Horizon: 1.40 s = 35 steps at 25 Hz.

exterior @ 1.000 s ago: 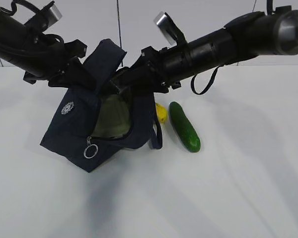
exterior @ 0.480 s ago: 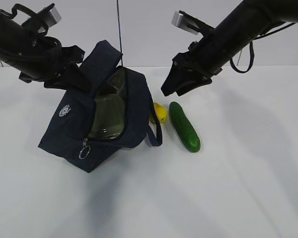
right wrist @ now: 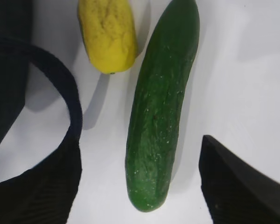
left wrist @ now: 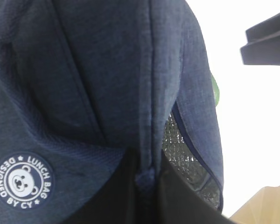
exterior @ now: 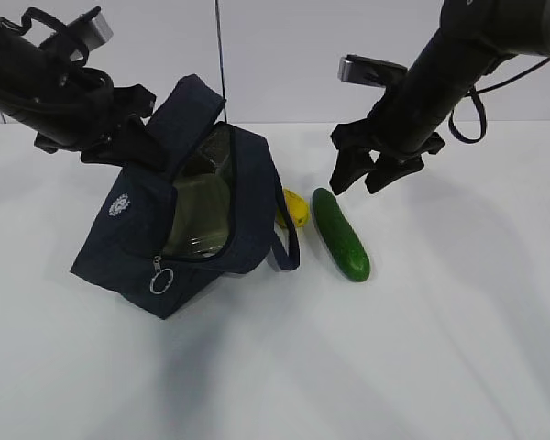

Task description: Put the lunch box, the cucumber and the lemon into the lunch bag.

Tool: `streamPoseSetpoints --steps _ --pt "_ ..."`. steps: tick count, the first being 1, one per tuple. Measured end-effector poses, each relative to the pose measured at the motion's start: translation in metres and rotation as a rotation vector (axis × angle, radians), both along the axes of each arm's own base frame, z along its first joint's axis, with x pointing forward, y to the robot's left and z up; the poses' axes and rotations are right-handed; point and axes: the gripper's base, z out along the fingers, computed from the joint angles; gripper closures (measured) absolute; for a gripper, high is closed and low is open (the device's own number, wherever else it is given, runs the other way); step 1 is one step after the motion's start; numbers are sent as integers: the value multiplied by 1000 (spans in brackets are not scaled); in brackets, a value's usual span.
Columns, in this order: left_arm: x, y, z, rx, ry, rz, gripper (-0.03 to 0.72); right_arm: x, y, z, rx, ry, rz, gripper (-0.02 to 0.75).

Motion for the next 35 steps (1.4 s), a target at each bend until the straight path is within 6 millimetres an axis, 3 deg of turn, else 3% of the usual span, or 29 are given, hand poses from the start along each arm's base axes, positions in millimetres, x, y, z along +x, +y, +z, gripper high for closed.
streamPoseSetpoints --steps 4,6,22,35 --pt "0 0 0 0 0 0 671 5 1 -14 -3 16 -19 170" --pt "0 0 0 0 0 0 671 7 1 -23 -6 21 -27 150" --pt "0 -1 1 -12 1 5 671 16 10 -68 -18 55 -40 148" --pt "0 -1 2 -15 1 6 671 19 11 -73 -19 40 -49 150"
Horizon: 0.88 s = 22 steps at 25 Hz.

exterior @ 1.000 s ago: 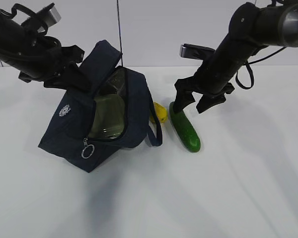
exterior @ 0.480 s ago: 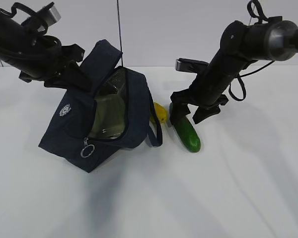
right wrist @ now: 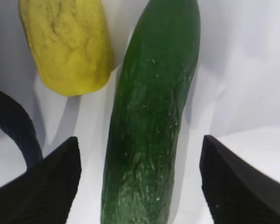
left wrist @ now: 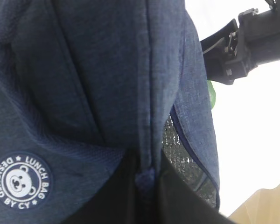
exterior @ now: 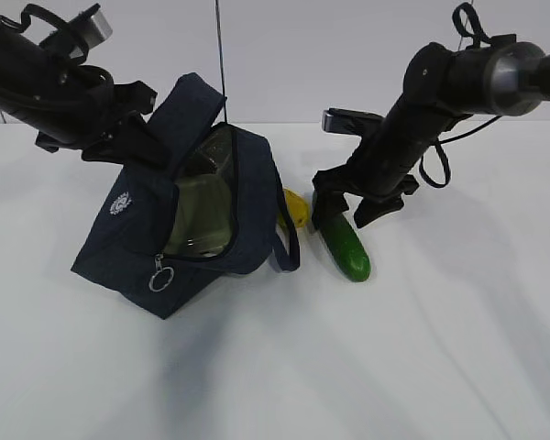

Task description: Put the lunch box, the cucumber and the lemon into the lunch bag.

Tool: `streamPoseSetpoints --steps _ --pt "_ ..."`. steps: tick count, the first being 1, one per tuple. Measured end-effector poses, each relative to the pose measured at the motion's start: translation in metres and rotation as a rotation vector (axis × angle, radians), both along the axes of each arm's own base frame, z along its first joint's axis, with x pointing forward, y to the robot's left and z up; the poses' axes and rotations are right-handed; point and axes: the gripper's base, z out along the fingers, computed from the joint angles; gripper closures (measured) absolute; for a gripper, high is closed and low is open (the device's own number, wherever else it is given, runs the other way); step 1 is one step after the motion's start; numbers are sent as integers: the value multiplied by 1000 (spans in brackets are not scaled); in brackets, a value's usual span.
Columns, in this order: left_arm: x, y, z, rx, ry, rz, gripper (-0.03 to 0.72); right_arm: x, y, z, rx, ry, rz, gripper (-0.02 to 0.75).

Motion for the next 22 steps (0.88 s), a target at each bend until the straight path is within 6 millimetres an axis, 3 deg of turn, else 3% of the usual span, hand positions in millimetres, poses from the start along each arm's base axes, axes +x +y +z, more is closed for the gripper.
streamPoseSetpoints --steps 22 --pt "0 0 0 -6 0 4 671 3 0 1 -5 -28 1 188"
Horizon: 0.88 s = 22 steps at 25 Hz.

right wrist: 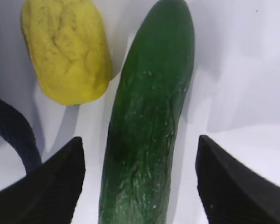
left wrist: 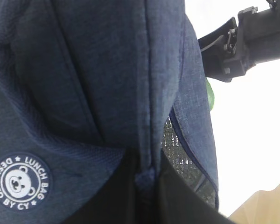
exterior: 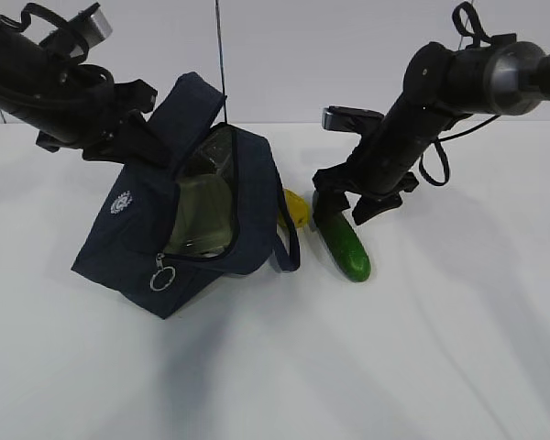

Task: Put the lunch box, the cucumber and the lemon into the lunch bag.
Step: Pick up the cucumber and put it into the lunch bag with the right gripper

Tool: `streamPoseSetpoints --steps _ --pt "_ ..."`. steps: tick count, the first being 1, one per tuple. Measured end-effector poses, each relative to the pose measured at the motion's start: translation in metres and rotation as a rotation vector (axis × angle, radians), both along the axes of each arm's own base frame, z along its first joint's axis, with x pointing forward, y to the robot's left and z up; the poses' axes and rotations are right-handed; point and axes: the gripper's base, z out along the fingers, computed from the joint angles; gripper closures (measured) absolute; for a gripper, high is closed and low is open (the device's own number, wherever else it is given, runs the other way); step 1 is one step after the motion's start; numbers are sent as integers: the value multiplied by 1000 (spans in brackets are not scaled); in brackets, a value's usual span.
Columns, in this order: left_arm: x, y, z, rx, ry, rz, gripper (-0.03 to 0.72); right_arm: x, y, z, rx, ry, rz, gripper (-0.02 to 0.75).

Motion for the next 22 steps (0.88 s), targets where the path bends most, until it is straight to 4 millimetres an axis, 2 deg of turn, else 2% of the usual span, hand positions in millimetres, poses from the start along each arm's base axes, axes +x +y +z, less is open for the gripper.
streamPoseSetpoints --steps 15,18,22 --pt "0 0 0 0 -1 1 671 -4 7 0 11 24 15 191" --pt "0 0 0 0 -1 1 671 -4 7 0 11 24 15 232" --pt "0 0 0 0 -1 1 671 -4 6 0 9 24 16 326"
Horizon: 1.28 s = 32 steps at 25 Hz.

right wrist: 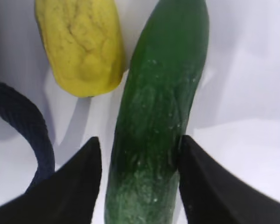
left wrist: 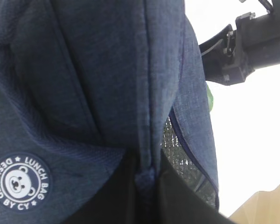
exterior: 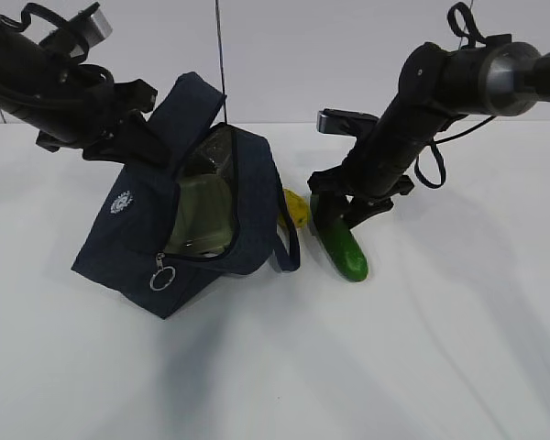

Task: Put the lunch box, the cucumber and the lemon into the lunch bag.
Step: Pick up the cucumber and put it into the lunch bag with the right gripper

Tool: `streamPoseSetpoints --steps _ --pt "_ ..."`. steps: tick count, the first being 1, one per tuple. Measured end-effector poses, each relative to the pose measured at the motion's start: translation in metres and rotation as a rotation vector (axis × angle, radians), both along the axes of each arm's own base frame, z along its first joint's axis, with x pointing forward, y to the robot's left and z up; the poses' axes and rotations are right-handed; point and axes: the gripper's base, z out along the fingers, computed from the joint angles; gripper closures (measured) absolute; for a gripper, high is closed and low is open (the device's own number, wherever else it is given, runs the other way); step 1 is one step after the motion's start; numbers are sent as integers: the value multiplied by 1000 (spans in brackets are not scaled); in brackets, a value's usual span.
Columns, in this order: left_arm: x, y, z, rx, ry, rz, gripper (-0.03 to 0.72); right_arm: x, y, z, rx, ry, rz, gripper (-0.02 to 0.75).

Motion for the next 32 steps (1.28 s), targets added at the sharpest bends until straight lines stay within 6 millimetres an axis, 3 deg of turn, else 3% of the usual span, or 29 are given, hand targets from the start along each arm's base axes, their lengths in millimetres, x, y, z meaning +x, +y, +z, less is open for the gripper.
streamPoseSetpoints --steps 9,18,23,29,32 --pt "0 0 0 -1 0 1 671 0 0 0 -2 4 2 456" --pt "0 0 0 -1 0 1 671 -4 0 3 -11 48 31 472" --pt "0 0 0 -1 0 1 671 -4 -2 23 -56 83 102 472" --pt "0 0 0 -2 0 1 671 10 1 61 -42 -24 111 472" --pt "0 0 0 -2 0 1 671 7 5 75 16 -39 101 473"
